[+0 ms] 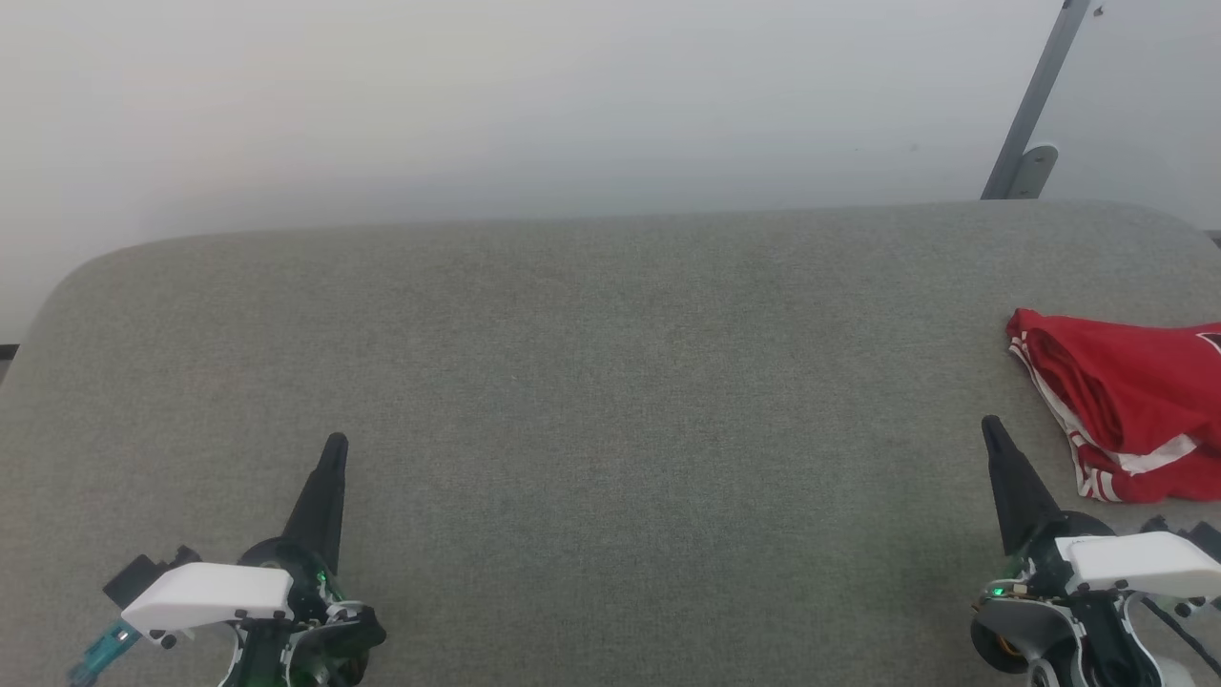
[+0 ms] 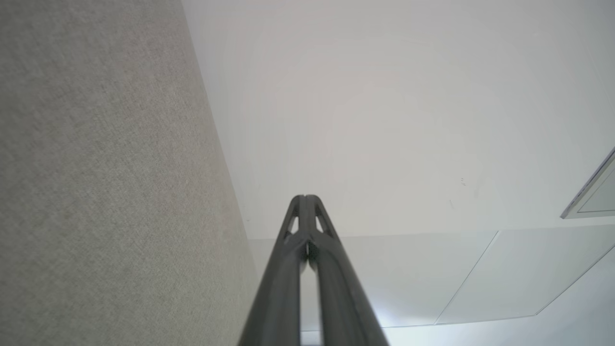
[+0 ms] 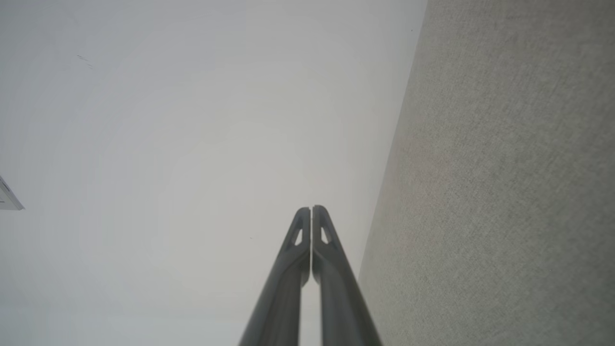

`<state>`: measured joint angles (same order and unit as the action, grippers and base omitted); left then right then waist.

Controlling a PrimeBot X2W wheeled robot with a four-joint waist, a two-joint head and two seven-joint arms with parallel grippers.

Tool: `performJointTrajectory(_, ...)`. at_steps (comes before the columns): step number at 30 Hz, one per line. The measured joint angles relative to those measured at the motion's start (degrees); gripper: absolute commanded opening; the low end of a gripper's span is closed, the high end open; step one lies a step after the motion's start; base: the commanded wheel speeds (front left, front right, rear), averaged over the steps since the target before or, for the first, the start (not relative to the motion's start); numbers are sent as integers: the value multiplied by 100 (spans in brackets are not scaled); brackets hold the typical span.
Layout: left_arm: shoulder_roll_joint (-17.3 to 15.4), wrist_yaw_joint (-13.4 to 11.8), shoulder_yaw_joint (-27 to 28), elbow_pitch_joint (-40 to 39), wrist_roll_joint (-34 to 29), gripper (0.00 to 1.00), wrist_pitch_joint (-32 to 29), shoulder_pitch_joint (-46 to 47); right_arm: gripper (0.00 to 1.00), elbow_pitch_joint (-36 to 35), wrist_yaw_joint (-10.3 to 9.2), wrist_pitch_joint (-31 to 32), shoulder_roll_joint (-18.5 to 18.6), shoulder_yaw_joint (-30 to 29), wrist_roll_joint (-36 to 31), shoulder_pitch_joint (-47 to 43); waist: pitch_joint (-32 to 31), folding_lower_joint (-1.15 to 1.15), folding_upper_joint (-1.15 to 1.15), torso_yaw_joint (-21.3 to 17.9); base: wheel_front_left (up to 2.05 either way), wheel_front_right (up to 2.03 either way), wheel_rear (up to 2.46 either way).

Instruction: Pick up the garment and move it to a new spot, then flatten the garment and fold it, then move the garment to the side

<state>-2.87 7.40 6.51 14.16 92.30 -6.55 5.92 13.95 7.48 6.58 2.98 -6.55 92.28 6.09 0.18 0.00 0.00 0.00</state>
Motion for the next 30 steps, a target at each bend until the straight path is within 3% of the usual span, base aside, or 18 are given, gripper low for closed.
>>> performJointTrajectory(30,0,-1,0,-1,0,0,0,0,0,0,0,0,-1,1,0,1,0,0,0,0,0,0,0)
